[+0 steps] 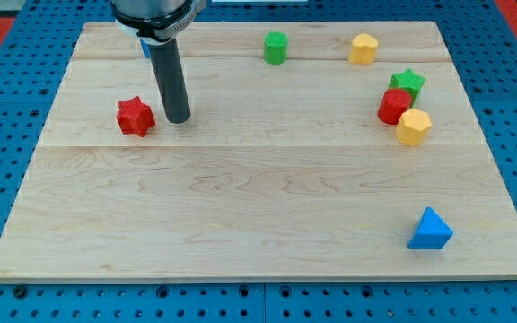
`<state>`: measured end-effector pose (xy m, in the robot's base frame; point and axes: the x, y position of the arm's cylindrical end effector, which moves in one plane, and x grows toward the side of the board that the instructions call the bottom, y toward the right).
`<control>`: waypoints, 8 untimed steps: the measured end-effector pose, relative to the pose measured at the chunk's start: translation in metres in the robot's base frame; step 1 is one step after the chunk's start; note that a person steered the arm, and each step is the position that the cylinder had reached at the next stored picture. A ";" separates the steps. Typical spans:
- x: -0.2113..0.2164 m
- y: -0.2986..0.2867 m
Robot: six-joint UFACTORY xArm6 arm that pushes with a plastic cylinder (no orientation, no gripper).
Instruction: Move your arm to the centre right of the board
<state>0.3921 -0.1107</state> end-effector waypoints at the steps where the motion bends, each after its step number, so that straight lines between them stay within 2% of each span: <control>1: 0.000 0.003; 2: 0.003 0.008; 5: 0.054 0.149; 6: 0.069 0.229; 7: 0.066 0.342; 8: 0.049 0.391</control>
<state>0.4406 0.2805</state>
